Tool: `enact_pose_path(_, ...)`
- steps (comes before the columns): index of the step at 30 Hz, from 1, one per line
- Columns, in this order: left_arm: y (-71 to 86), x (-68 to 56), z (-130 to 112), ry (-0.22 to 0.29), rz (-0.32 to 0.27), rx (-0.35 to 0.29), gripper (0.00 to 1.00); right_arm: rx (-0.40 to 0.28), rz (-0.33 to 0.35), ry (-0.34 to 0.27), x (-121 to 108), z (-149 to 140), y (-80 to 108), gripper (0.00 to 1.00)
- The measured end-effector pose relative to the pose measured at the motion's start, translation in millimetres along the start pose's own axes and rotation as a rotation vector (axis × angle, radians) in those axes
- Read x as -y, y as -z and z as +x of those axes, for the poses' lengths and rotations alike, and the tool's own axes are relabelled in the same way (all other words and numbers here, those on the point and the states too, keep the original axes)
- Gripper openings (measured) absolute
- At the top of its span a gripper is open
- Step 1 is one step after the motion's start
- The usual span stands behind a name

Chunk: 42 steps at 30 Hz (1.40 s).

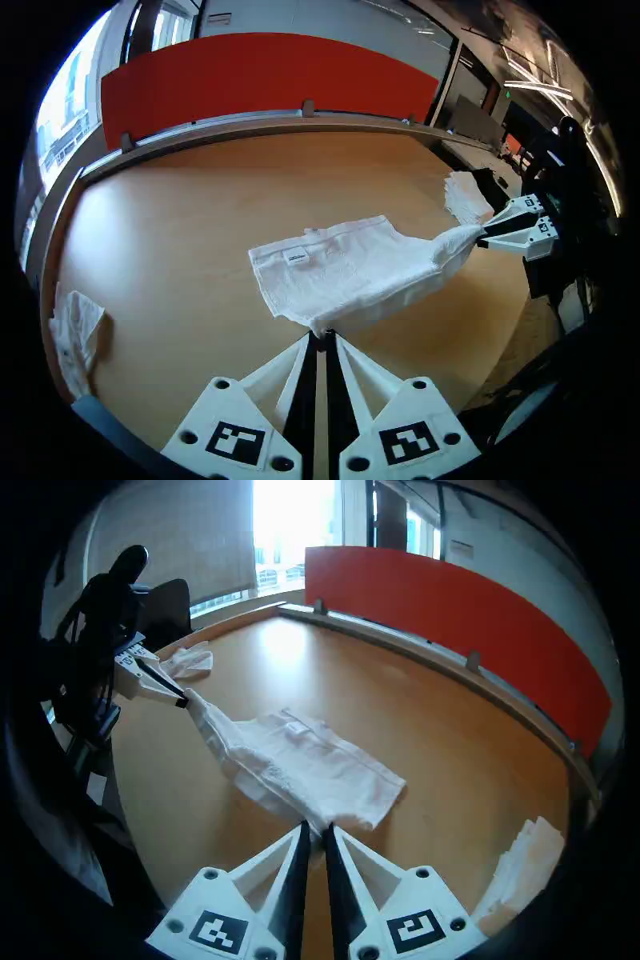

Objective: Fold towel

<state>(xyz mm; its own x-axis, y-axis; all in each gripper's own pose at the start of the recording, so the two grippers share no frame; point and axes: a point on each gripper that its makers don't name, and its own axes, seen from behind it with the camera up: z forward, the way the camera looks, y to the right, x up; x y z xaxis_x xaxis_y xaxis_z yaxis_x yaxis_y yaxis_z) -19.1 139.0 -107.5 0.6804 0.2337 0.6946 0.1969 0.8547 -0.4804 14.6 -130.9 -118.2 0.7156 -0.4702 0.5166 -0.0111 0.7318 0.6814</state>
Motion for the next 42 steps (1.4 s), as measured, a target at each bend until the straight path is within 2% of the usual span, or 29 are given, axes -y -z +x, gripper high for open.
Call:
enact_pose_path(11,11.8,-6.3,2.6,0.013,-0.015,-0.013,0.08,-0.006,0.003,-0.003,5.1,4.4,13.7,0.13)
enact_pose_path(21,9.5,-7.7,2.7,0.017,-0.014,-0.018,0.08,-0.001,0.005,0.001,4.1,1.9,10.4,0.13)
enact_pose_path(32,-4.7,-3.7,4.2,0.028,-0.008,-0.019,0.07,0.019,0.011,0.009,-2.4,-3.1,-3.3,0.13)
enact_pose_path(42,-32.8,9.5,10.1,0.029,0.008,-0.016,0.08,0.043,0.013,0.009,-18.8,-5.5,-29.3,0.13)
